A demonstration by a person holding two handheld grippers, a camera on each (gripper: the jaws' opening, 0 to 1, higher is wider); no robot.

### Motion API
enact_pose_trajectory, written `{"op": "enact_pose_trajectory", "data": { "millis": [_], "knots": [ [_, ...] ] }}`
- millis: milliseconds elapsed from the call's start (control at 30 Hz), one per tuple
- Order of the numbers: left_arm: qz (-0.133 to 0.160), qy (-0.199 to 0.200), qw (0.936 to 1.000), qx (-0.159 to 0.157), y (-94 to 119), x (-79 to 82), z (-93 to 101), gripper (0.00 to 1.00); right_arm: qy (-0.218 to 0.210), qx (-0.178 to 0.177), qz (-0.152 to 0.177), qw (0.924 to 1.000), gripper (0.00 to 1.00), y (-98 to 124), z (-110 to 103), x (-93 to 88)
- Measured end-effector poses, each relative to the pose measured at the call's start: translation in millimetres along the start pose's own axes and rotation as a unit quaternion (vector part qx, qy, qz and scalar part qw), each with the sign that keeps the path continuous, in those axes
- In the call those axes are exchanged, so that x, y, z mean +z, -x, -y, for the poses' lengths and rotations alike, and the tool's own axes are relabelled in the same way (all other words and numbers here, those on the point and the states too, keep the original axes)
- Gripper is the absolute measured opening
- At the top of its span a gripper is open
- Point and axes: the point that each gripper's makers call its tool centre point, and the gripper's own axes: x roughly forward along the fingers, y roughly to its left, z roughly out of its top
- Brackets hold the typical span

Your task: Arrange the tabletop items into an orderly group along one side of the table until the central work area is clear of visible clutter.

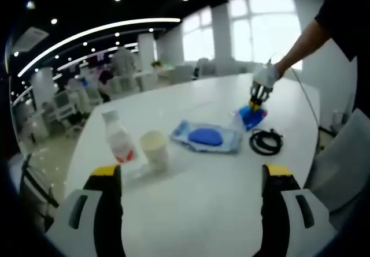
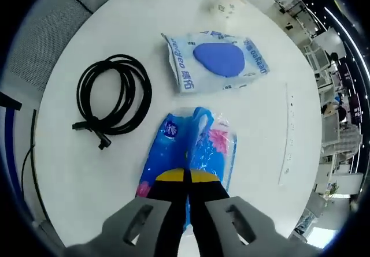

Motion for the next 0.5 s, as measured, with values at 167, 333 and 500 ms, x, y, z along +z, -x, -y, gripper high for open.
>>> {"op": "enact_pose_trajectory", "data": {
  "millis": [167,333,500],
  "knots": [
    [-0.001,0.0,1.0,0.003,0.3,0.4,-0.1,0.98,0.033,0.0,-0.003,0.9994,0.0,-2.6,-1.0,-2.3],
    [-0.006,-0.001,1.0,0.001,-0.2,-0.9,1.6,0.98,0.064,0.003,-0.007,0.9979,0.0,-6.9,-2.0,-2.5],
    [-0.005,0.001,1.0,0.006,0.5,-0.6,-0.8,0.98,0.095,0.009,-0.012,0.9954,0.0,-8.3,-3.7,-1.6]
  ]
}}
